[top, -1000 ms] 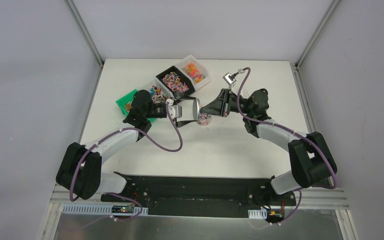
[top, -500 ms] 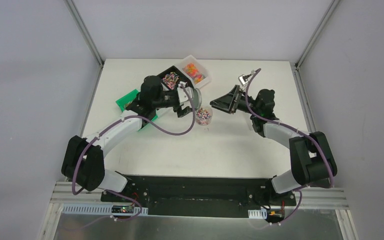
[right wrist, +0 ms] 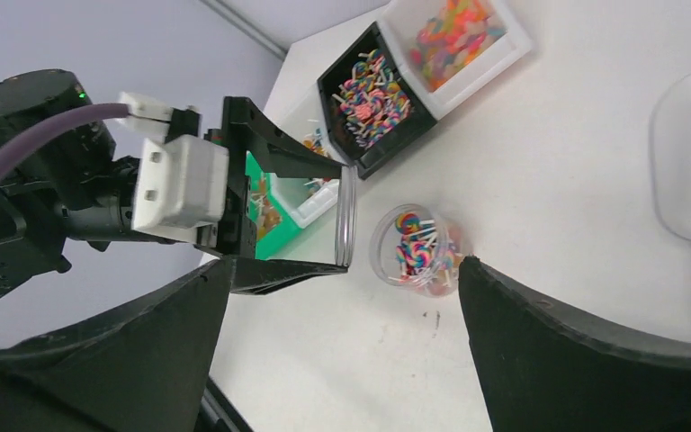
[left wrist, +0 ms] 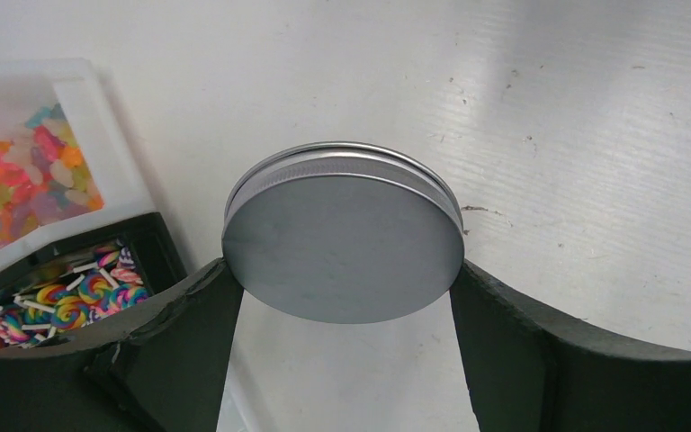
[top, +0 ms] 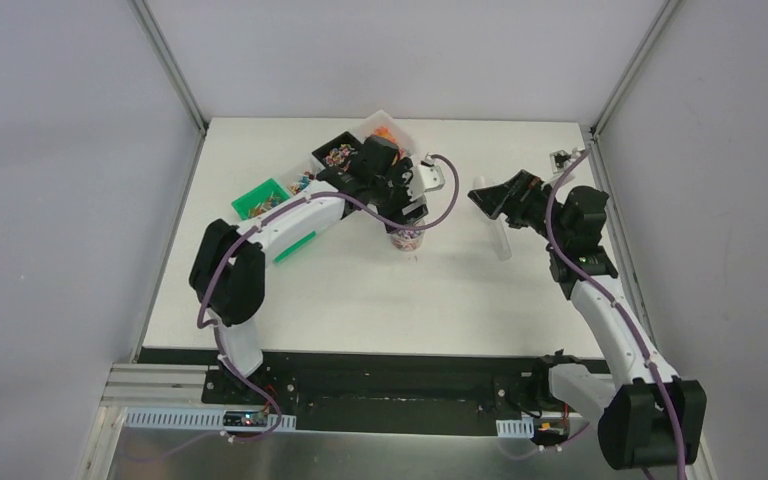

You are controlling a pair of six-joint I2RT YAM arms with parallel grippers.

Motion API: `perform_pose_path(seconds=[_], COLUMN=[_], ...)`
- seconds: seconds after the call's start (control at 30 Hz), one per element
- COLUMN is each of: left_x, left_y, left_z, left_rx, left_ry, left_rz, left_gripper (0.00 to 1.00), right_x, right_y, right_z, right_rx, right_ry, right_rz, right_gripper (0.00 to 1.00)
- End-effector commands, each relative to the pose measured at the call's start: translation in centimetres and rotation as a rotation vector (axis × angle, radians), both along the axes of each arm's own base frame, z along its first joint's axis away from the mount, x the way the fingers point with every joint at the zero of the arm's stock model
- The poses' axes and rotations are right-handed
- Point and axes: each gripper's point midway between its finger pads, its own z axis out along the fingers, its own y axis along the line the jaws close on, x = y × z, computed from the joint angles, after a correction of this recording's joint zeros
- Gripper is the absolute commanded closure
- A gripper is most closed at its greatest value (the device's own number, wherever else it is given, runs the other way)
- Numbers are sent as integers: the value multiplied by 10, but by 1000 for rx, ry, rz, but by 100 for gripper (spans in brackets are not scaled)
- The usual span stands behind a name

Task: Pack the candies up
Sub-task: Close the bottle lid on the packing bottle.

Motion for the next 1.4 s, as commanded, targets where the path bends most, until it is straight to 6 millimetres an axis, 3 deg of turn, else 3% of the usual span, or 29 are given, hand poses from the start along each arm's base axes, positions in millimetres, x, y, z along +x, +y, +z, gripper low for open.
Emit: perform_pose_path(seconds=[0.0, 0.3, 0.6, 1.03, 1.37], left_x=[0, 2, 3, 1, 3], left_y=[0, -5, -10, -2, -15], left_z=[-17, -39, -45, -47, -56], left_rx=[124, 235, 270, 370, 352], left_ry=[82, 148, 150, 135, 152], left_rz=[58, 81, 61, 73, 32], left_gripper=[35, 33, 31, 29, 24], right_x=[-4, -6, -6, -8, -9], right_y=[-26, -38, -40, -40, -40], right_z=[13, 20, 27, 31, 33], right_rx=[-122, -130, -117, -104, -97], right_ry=[-61, -78, -88, -92, -92], right_rz=[-109, -131, -130, -111, -113], right_gripper=[0, 0, 0, 0, 0])
